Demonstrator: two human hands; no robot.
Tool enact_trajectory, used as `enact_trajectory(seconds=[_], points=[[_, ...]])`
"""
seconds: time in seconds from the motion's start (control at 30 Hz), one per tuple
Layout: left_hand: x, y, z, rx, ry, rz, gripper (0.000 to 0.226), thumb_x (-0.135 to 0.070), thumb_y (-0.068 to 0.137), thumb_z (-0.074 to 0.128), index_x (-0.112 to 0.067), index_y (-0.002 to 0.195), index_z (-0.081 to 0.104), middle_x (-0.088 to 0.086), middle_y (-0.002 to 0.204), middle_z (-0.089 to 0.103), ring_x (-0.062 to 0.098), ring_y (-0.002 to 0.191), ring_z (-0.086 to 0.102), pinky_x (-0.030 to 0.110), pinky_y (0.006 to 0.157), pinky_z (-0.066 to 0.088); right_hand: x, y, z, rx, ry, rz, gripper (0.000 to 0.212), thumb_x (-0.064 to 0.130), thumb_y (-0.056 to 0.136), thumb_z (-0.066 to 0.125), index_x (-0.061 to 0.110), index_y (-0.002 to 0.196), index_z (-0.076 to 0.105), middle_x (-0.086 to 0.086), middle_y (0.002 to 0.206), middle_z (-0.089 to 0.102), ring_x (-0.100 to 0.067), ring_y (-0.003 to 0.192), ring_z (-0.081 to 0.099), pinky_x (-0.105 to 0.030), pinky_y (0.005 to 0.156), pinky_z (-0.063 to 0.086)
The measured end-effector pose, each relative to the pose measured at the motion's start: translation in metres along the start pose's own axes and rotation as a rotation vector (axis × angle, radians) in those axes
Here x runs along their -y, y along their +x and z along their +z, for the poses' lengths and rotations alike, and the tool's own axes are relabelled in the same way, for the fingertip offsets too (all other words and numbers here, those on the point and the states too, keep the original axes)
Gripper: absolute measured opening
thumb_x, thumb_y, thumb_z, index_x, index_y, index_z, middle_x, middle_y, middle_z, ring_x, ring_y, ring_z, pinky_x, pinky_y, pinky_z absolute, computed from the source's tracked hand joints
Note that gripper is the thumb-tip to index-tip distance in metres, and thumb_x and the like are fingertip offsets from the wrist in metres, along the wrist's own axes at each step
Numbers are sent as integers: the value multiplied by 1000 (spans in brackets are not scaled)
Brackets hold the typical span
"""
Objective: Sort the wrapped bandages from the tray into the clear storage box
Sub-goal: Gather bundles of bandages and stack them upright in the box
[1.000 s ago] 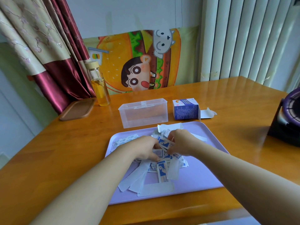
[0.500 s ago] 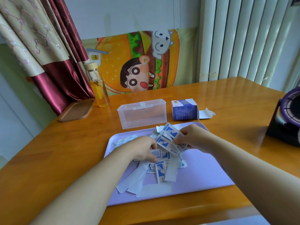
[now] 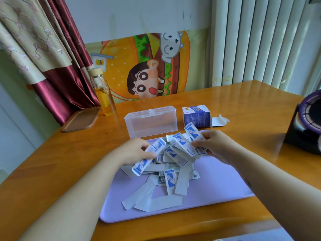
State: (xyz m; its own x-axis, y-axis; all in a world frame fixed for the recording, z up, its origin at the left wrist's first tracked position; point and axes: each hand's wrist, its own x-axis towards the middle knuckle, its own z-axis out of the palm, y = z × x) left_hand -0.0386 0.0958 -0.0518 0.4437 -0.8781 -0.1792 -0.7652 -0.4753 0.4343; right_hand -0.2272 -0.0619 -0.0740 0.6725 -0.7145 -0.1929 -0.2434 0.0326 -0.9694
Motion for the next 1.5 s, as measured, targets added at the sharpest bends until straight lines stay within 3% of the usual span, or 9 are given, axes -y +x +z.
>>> enact_trajectory(seconds=[0.2,0.37,0.53,0.7,0.83,1.0,1.17,1.37,1.5], points=[[4,-18,34,-199,-973,-182,24,-27,92,58,-8,106,65,11,96,71,19,79,67,31,73,52,3,-6,20,78,136,-4,26,7,85,65,-3,109,61,-17,103,69,-28,94,68,-41,85,55],[-24,-21,58,-182,-1503,-94,25,-16,97,47,-9,114,64,17,107,70,31,95,68,39,72,58,1,-14,64,86,68,-110,12,12,83,67,10,95,69,-16,95,72,-32,90,69,-49,86,54],[-40,-23,63,-112,-1962,-152,34,-18,99,34,-5,114,62,17,101,70,27,84,69,31,63,58,2,-19,80,-17,-187,-247,16,14,83,64,11,98,70,0,83,70,-8,67,64,-14,59,52],[-48,-30,60,-98,-2022,-179,51,-45,100,28,-9,116,61,18,96,69,29,90,63,38,72,48,6,-25,84,-16,-399,-378,21,18,83,65,19,104,69,8,78,66,2,61,58,-6,47,39],[-52,-29,62,-224,-1975,-289,24,-22,98,47,-7,88,63,6,68,70,17,76,63,26,65,51,6,-29,91,-27,-613,-517,25,31,80,67,18,100,68,-3,94,63,-16,83,59,-32,75,50],[-37,-32,52,-314,-2098,-321,10,-8,95,49,-8,93,59,7,81,59,14,70,58,31,77,51,18,-18,57,-25,-723,-454,45,38,88,59,19,129,55,0,115,57,-14,95,53,-20,76,36],[-12,-34,47,-355,-2064,-310,28,-11,94,51,-14,122,51,-3,64,46,3,40,38,13,42,33,-5,-9,52,-10,-1056,-254,48,40,84,62,20,127,53,-3,119,60,-23,104,57,-34,84,50],[-9,-39,47,-361,-1945,-285,8,-19,97,45,-16,90,48,-5,53,37,4,31,27,12,33,24,-7,-1,54,-19,-870,-201,30,24,85,61,22,114,59,3,99,65,-19,83,62,-34,70,55],[-12,-42,48,-296,-1916,-289,16,-31,95,52,-16,88,50,-5,57,37,3,34,27,13,35,24,7,-6,50,-86,-610,-313,20,27,85,64,20,103,62,9,72,61,-6,53,51,-19,44,35]])
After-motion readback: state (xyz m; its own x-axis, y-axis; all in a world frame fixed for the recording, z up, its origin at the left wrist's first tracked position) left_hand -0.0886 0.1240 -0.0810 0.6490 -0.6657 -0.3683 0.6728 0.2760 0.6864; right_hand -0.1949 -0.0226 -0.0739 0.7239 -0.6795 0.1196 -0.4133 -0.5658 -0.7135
